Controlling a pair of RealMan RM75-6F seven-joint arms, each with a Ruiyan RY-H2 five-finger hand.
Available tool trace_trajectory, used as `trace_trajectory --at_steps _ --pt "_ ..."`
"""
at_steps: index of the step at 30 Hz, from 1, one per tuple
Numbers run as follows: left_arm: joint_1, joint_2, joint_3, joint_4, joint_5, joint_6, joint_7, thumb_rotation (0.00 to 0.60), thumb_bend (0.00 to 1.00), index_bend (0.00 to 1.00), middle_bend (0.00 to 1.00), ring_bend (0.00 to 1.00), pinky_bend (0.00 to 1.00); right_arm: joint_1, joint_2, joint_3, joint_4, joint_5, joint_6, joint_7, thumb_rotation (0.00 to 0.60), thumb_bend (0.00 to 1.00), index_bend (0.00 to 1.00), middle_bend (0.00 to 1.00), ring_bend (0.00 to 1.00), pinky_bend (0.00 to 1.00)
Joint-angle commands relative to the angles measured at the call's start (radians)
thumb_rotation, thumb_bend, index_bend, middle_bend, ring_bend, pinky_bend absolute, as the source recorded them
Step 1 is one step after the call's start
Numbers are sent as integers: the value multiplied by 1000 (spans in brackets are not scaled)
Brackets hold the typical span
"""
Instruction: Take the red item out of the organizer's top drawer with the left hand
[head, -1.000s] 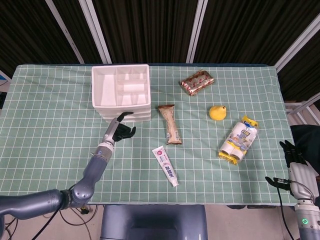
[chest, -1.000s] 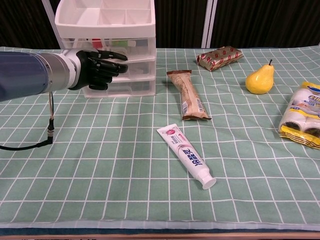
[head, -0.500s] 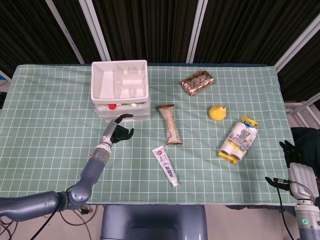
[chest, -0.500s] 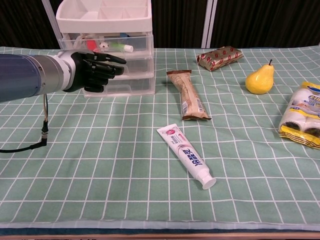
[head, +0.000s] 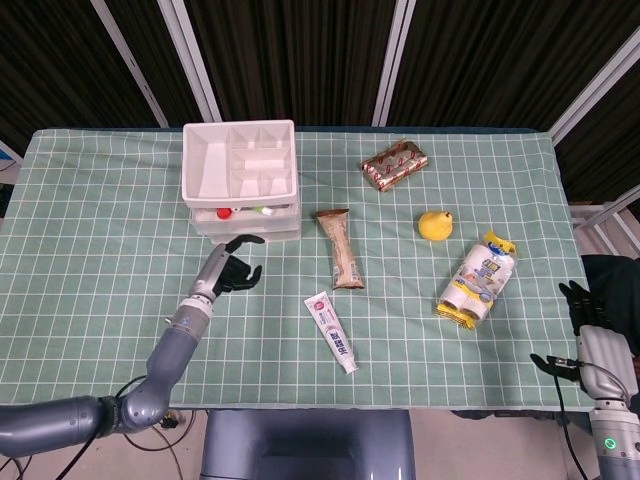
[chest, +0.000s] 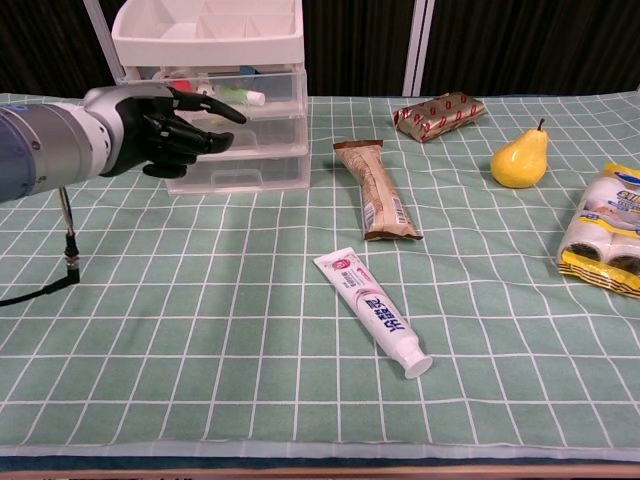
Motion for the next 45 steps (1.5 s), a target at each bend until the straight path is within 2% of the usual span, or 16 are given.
trace_trajectory --at_steps 1,4,8,18,28,32,36,45 --pt "14 53 69 -41 154 93 122 600 448 277 1000 997 992 0 0 0 0 -1 1 -2 600 57 0 0 0 229" --pt "1 74 86 -52 230 152 223 600 448 271 1000 997 992 0 -1 0 -1 0 0 -3 600 57 0 0 0 229" --pt "-27 76 80 -40 254 205 342 600 446 256 1000 997 992 0 -1 0 -1 0 1 -3 600 56 0 0 0 229" --pt "-110 91 31 -48 -5 223 587 600 446 249 1000 999 997 1 2 2 -4 6 -5 5 600 57 0 0 0 229" --pt "-160 80 17 7 -149 215 663 600 445 250 1000 999 998 2 5 2 -5 10 -10 11 600 57 0 0 0 229" --pt "-167 85 19 7 -196 202 675 600 446 293 1000 1000 1000 2 5 2 -6 10 -10 10 600 57 0 0 0 229" --pt "-170 96 23 -4 -211 196 675 600 445 353 1000 1000 1000 1 5 2 -7 10 -8 8 600 57 0 0 0 229" --pt "-165 141 36 -66 -212 197 668 600 445 414 1000 1000 1000 1 6 1 -10 8 -7 7 600 57 0 0 0 229"
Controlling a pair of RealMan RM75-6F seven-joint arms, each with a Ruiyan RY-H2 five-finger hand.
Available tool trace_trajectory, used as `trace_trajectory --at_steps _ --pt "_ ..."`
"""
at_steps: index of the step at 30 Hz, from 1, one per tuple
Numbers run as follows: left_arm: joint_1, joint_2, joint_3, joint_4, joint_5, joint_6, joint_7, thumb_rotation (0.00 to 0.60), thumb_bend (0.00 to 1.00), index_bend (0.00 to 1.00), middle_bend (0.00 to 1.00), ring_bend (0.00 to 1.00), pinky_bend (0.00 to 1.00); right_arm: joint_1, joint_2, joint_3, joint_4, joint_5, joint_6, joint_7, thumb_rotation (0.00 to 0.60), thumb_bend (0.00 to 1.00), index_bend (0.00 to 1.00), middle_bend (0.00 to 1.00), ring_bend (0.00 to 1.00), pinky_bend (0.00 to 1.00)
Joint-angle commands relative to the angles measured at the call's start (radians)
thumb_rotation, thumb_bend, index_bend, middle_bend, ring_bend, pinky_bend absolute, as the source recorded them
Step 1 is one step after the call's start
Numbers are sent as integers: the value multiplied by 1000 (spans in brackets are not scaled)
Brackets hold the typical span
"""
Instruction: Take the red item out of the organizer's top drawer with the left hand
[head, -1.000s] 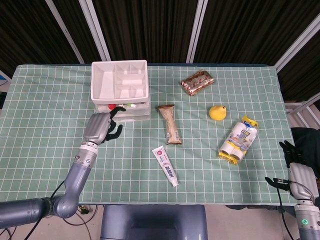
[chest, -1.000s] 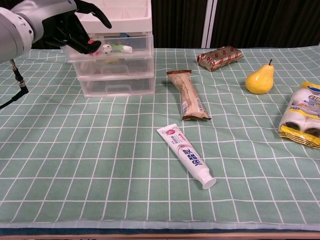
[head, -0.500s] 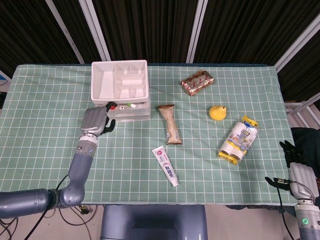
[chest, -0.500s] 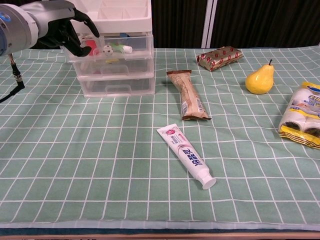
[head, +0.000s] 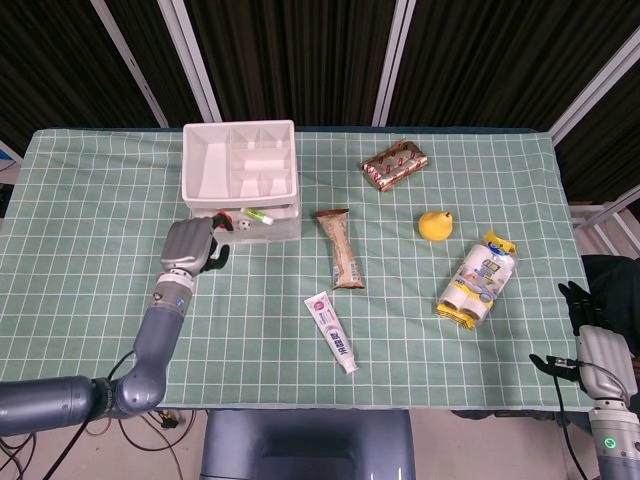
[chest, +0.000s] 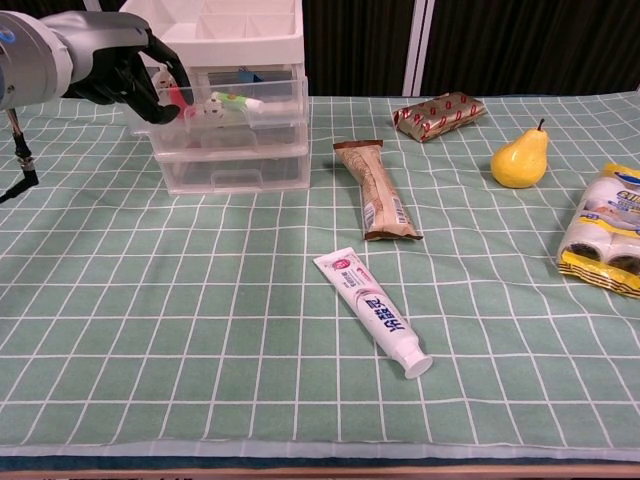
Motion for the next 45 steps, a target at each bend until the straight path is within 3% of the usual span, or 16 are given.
trace_trajectory --at_steps 1,13,37,45 --pt "2 16 5 -21 -2 5 -3 600 445 416 1000 1000 1000 -1 0 0 0 -1 2 0 600 57 0 0 0 229" --pt "4 91 40 -144 -55 -15 5 600 445 428 1000 1000 1000 -2 0 3 1 1 5 5 600 58 0 0 0 229" --pt "5 169 88 -260 2 -10 -49 600 440 423 1000 1000 1000 -3 -1 4 1 -2 10 4 600 57 0 0 0 229" --pt "-42 234 80 -307 22 -2 20 600 248 391 1000 1000 1000 -3 -1 3 1 -1 7 6 600 57 0 0 0 229"
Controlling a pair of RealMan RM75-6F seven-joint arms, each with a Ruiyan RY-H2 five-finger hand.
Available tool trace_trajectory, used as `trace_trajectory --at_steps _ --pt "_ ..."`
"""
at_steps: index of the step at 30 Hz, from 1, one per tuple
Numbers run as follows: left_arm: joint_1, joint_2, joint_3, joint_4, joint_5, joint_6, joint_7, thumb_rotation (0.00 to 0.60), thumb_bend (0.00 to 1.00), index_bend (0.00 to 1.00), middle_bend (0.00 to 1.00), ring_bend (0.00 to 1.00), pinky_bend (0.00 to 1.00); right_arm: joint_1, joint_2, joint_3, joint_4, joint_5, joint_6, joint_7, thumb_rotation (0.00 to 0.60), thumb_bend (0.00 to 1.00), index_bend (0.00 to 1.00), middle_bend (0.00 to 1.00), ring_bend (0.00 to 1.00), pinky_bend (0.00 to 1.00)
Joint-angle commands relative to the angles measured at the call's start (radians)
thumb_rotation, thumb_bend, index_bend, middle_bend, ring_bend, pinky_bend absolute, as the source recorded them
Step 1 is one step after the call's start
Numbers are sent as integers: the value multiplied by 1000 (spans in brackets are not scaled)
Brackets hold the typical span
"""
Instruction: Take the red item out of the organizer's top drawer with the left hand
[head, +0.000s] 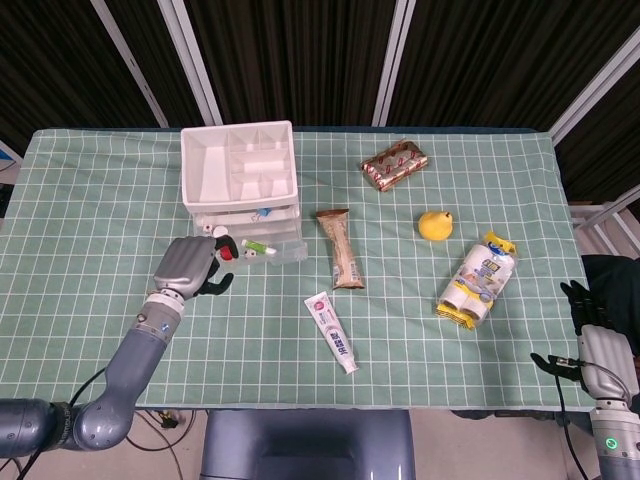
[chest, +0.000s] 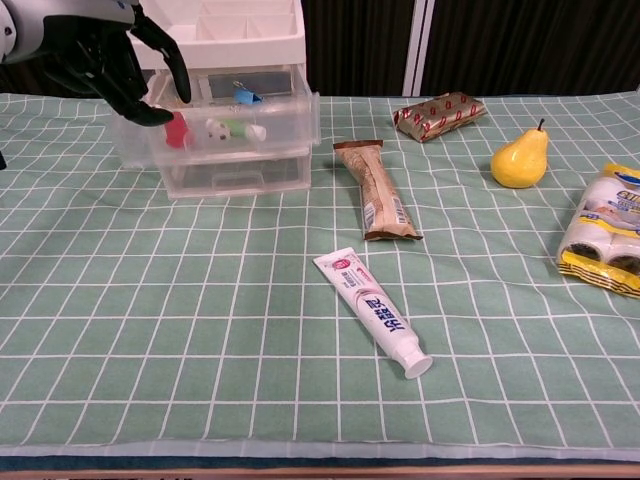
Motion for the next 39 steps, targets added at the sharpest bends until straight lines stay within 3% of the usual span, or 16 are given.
trace_trajectory --at_steps 1,7,13,22,30,34,39 --pt "-35 36 5 -17 2 -2 62 600 241 386 1000 1000 1000 0 0 0 0 0 0 0 600 57 0 0 0 229" --pt "-97 81 16 -5 -79 -33 143 600 188 341 1000 1000 1000 1 0 0 0 1 -1 1 600 58 0 0 0 229" --pt "-142 95 12 47 -107 -72 158 600 192 395 1000 1000 1000 0 0 1 -1 4 -2 1 600 58 0 0 0 229" --pt "-268 166 97 158 -56 -286 310 600 152 447 1000 1000 1000 1 0 1 -2 8 -5 -2 600 57 0 0 0 229" --pt "-319 201 167 263 93 -473 301 600 104 460 1000 1000 1000 1 3 3 -4 14 -8 6 600 57 0 0 0 229" --pt "-310 216 172 307 237 -587 225 600 104 465 1000 1000 1000 1 3 3 -5 14 -9 5 600 57 0 0 0 229" --pt "-284 202 176 349 414 -636 137 600 104 471 1000 1000 1000 1 3 4 -7 16 -10 6 600 58 0 0 0 229"
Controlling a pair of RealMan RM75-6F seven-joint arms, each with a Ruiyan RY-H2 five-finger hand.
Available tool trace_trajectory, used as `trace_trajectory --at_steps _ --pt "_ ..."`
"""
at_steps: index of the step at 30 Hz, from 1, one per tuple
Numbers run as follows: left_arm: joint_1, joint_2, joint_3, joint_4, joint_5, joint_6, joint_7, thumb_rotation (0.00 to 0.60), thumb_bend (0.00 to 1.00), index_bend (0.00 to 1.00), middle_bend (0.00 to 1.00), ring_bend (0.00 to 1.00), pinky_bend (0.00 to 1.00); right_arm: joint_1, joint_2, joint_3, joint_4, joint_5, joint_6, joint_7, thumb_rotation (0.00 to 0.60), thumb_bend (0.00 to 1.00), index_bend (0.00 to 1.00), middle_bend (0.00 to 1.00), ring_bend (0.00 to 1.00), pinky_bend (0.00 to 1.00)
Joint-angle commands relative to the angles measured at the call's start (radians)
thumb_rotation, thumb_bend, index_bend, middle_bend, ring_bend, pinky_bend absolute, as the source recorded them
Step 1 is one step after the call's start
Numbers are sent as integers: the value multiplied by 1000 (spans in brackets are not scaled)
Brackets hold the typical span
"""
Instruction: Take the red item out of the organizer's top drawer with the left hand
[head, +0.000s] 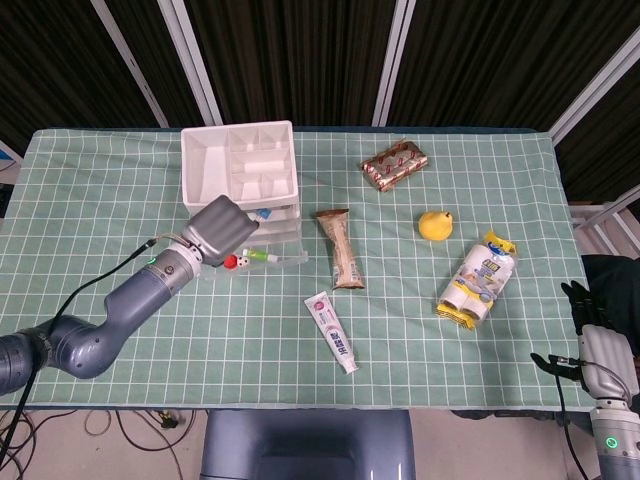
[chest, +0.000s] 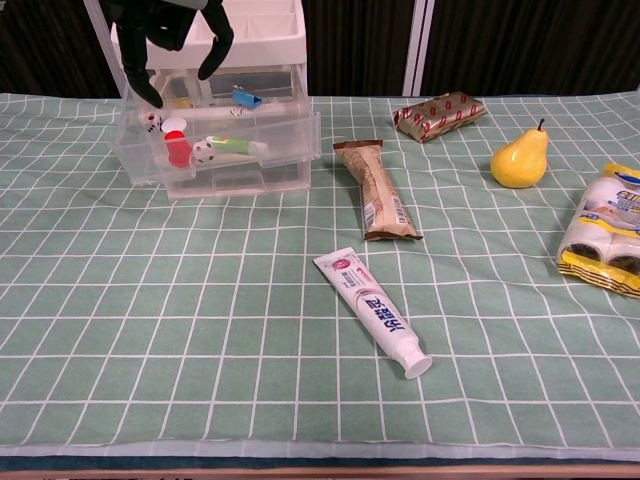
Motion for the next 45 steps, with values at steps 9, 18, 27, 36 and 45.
trace_trajectory --at_steps 9,18,27,36,45 --pt "16 -38 47 110 262 -83 -157 600 104 474 1000 1000 1000 0 3 3 -2 8 -4 8 600 58 0 0 0 229" --pt "19 -50 85 137 296 -67 -197 600 104 475 1000 1000 1000 0 5 3 -3 10 -6 11 600 57 0 0 0 229" --pt "20 -73 106 167 311 -44 -219 600 104 475 1000 1000 1000 -1 4 4 -4 12 -6 11 600 57 0 0 0 229" --pt "15 -122 118 201 301 -27 -226 600 106 480 1000 1000 1000 -1 6 4 -6 14 -8 17 600 57 0 0 0 229" --pt "3 -149 135 215 282 -30 -224 600 163 509 1000 1000 1000 -2 8 5 -7 16 -10 21 600 57 0 0 0 229"
